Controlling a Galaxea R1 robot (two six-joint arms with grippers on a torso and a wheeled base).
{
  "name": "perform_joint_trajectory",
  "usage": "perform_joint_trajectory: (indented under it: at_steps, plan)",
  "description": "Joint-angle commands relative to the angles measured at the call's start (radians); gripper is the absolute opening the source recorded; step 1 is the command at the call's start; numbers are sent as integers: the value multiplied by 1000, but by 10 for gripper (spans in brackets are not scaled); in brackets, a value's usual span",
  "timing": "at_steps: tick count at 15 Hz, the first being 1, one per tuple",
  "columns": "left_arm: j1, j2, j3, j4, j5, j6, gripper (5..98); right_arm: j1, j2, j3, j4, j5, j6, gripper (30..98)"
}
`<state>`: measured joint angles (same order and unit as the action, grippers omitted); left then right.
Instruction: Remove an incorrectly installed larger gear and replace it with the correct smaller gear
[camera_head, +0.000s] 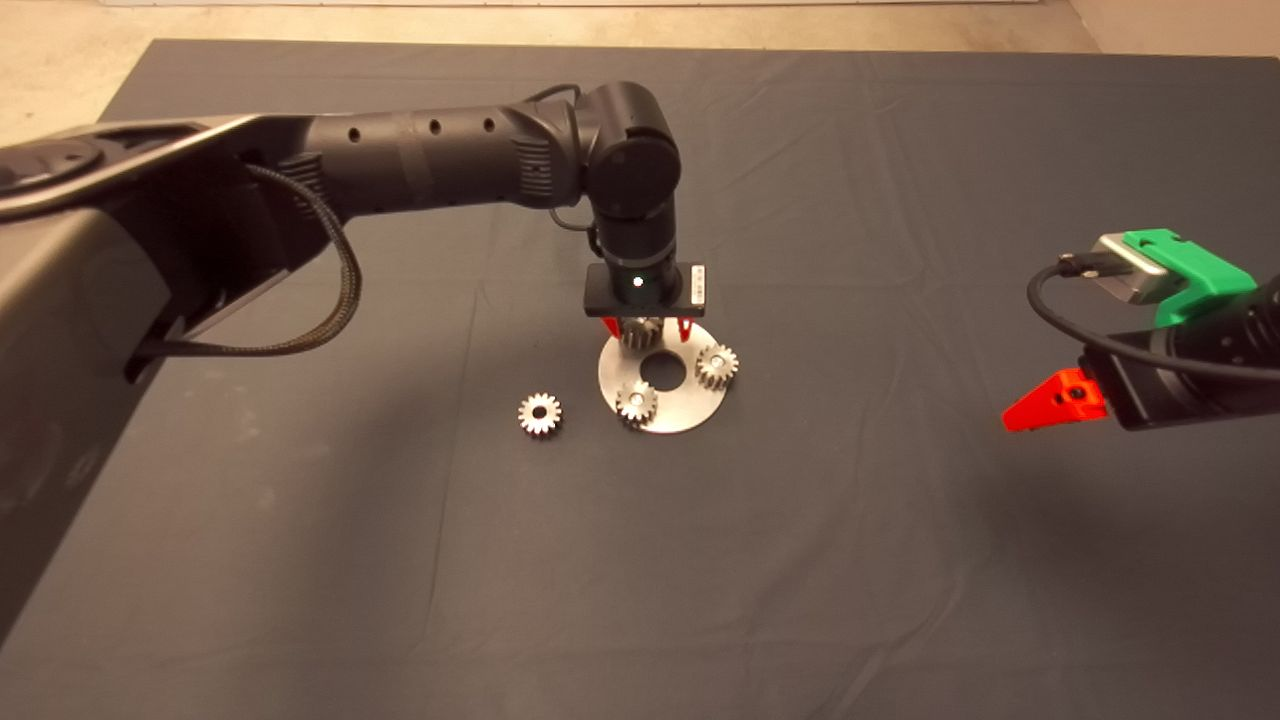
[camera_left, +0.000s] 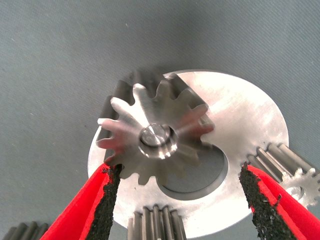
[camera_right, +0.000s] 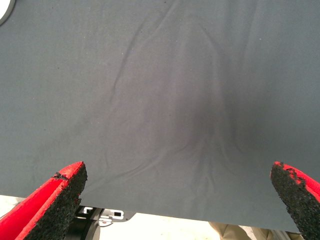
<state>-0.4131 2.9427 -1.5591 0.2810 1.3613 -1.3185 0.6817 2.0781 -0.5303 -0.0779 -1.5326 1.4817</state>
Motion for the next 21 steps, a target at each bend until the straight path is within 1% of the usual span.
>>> perform_joint_trajectory:
  at_steps: [1, 4, 6, 10, 12, 15, 18, 19, 20, 21]
  plan:
    - [-13, 2, 13, -25, 6, -1, 604, 26, 0, -2, 22, -15, -4, 971]
    - [-12, 3, -3, -22, 6, -1, 604, 26, 0, 1, 23, -14, -4, 971]
    - [-10, 8, -47, -20, 4, 8, 604, 26, 1, 3, 23, -14, -4, 971]
    - [-10, 10, -98, -9, 4, 10, 604, 26, 0, 6, 27, -14, -3, 971]
    - [-10, 11, -119, -9, 4, 26, 604, 26, -3, 6, 27, -14, -3, 971]
    - [-10, 13, -119, -9, 4, 27, 604, 32, -3, 3, 27, -14, -3, 971]
    - [-9, 14, -116, -11, -1, 27, 604, 32, -2, 0, 26, -15, -4, 971]
    - [-10, 14, -114, -11, -1, 27, 592, 32, -2, 0, 26, -15, -4, 971]
    - [-10, 14, -113, -12, -1, 27, 559, 33, -2, -2, 26, -15, -4, 971]
    - [-10, 14, -105, -13, 2, 27, 558, 33, -2, -2, 26, -15, -4, 971]
